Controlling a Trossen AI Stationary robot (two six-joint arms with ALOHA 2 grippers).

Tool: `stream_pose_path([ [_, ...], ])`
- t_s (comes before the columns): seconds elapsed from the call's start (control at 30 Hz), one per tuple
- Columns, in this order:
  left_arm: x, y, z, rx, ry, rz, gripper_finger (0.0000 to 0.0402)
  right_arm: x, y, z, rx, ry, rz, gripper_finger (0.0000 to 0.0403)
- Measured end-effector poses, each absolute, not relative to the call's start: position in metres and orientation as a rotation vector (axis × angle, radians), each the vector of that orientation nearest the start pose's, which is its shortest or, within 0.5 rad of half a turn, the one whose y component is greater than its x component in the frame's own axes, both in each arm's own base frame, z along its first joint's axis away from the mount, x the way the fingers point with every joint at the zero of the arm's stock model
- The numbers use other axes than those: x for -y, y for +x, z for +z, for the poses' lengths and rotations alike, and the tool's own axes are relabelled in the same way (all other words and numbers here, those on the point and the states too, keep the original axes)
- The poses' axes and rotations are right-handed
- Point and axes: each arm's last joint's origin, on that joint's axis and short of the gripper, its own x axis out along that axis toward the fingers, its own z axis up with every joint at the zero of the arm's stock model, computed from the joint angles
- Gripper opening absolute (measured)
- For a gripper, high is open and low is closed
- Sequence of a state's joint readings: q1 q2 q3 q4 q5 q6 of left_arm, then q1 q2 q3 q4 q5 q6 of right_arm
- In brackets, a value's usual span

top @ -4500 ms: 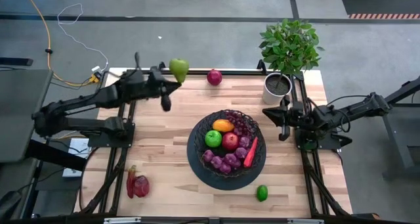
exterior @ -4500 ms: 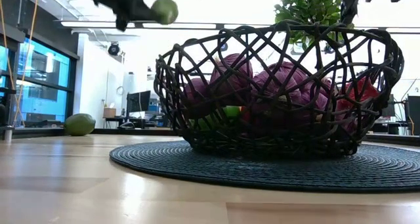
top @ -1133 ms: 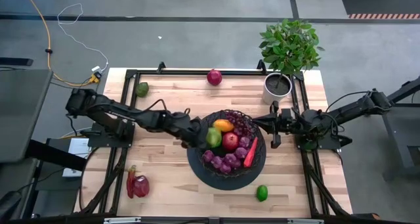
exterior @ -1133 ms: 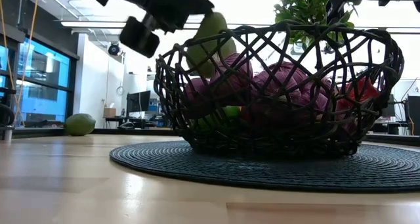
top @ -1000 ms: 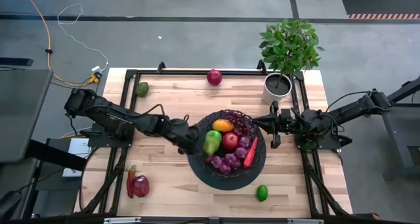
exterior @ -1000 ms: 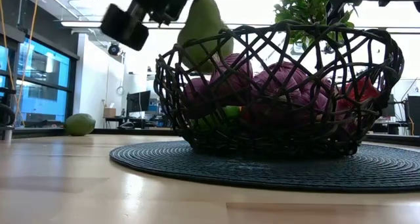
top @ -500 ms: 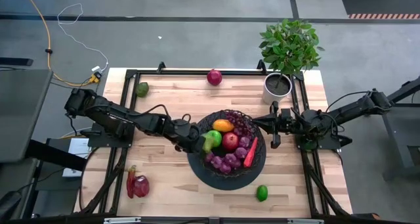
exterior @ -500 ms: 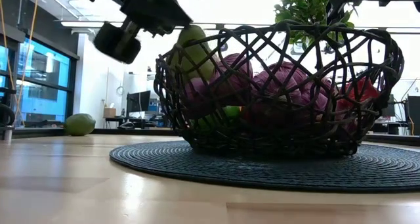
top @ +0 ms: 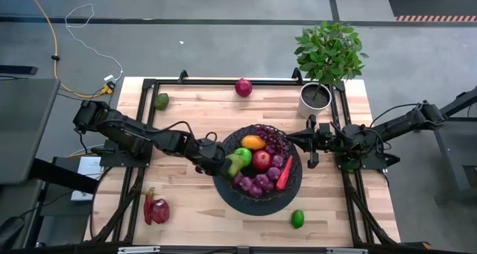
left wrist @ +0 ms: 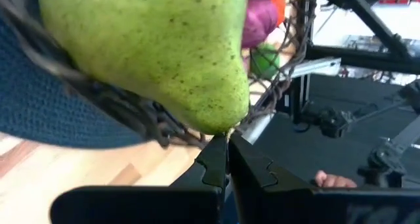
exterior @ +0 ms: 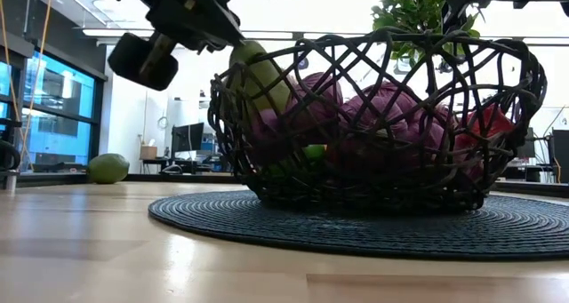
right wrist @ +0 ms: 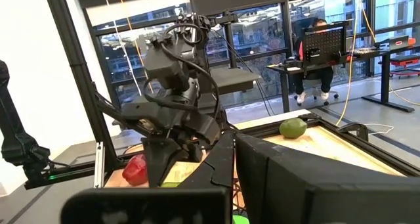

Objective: Build produce basket
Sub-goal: Put the green pear into the basket

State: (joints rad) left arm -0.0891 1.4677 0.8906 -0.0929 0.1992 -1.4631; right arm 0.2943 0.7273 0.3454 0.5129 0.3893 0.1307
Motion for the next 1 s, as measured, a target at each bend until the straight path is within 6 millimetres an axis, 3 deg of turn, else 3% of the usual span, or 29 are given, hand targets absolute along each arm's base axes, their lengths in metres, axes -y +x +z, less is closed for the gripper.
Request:
stream_pose_path([
  [0.37,0.033,0.308,0.228,-0.699,-1.449,0.225,0.0004,-0.038,0.162,0.256,0.130,0.193,-0.085,0.0000],
  [0.63,0.030,0.319,0.251,-0.622,-1.425,0.117,0.0001,-0.038,0.162,0.256,0.130,0.193,-0.086,0.0000],
  [0.83,0.033,0.343,0.256,-0.649,-1.416,0.056,0.0001,-0.038,0.162,0.255,0.122,0.174,-0.087,0.0000],
  [1.0,0.035,0.360,0.240,-0.752,-1.415,0.036,0.0000,-0.038,0.163,0.254,0.113,0.180,-0.087,0.0000],
])
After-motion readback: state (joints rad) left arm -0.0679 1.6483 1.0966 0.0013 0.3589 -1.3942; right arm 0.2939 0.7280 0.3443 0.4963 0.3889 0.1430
